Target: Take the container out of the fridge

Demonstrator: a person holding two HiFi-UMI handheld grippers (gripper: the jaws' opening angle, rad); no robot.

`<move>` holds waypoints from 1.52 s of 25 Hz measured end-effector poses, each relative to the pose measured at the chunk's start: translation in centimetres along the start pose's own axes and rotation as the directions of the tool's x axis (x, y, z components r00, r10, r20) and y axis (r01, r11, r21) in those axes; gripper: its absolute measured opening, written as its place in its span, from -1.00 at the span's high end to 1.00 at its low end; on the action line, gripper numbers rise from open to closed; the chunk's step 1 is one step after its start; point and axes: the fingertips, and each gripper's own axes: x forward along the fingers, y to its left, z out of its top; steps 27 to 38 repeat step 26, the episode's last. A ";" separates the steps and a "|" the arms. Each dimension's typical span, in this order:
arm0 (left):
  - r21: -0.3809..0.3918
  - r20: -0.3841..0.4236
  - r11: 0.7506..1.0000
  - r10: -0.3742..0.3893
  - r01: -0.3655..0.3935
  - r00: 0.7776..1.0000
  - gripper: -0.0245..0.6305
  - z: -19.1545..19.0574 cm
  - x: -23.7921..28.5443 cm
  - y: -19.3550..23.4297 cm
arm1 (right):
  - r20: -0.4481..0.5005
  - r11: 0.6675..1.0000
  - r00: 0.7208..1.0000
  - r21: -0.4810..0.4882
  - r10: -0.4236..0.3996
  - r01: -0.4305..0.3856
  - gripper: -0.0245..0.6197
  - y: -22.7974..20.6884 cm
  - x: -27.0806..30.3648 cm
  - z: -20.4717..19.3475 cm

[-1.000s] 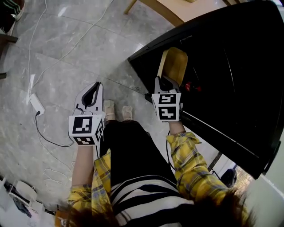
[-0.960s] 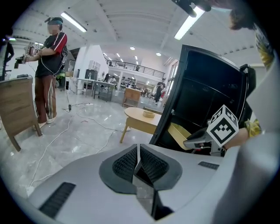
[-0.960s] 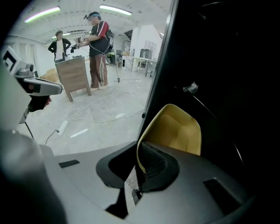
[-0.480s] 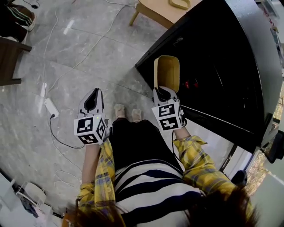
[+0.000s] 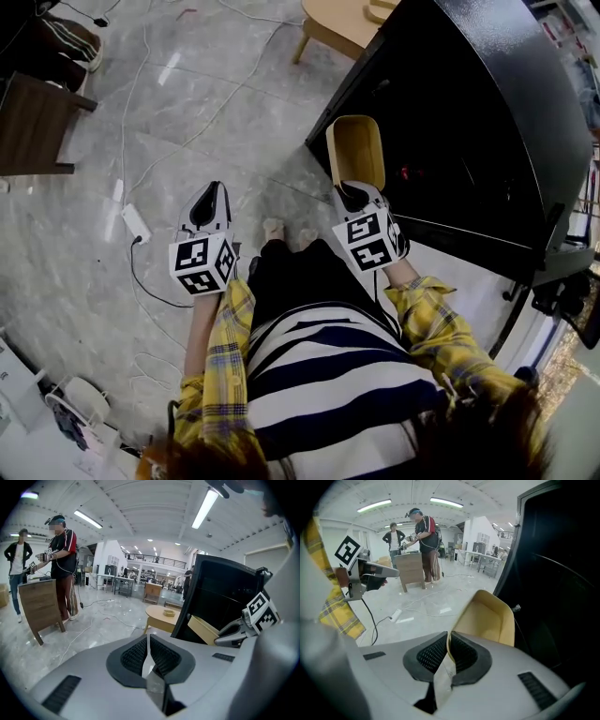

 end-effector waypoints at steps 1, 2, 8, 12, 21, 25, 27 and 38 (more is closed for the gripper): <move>0.005 0.006 1.000 0.003 -0.003 1.000 0.84 0.4 -0.2 0.1 | 0.003 1.000 1.000 -0.006 0.007 -0.007 0.79 0.3 -0.1 0.3; 0.009 0.012 1.000 0.006 -0.006 1.000 0.84 0.7 -0.4 0.2 | 0.006 1.000 1.000 -0.012 0.014 -0.014 0.79 0.5 -0.2 0.5; 0.025 0.033 1.000 0.016 -0.017 0.999 0.84 1.9 -1.7 0.3 | 0.030 0.998 0.999 -0.043 0.042 -0.041 0.79 1.4 -1.0 2.1; 0.024 0.037 0.999 0.027 -0.028 0.999 0.84 2.0 -2.5 0.6 | 0.034 0.997 0.997 -0.049 0.063 -0.061 0.79 2.0 -1.3 2.6; 0.014 0.049 0.999 0.043 -0.043 0.998 0.84 2.0 -3.5 0.6 | 0.037 0.993 0.995 -0.069 0.094 -0.092 0.79 3.2 -2.0 2.7; 0.013 0.050 0.999 0.041 -0.042 0.998 0.84 2.0 -3.5 0.5 | 0.034 0.994 0.995 -0.064 0.097 -0.094 0.79 3.4 -1.9 2.7; 0.012 0.051 0.999 0.040 -0.041 0.998 0.84 2.0 -3.5 0.5 | 0.034 0.994 0.995 -0.062 0.097 -0.094 0.79 3.4 -1.9 2.7; 0.012 0.051 0.999 0.040 -0.041 0.998 0.84 2.0 -3.5 0.5 | 0.034 0.994 0.995 -0.062 0.097 -0.094 0.79 3.4 -1.9 2.7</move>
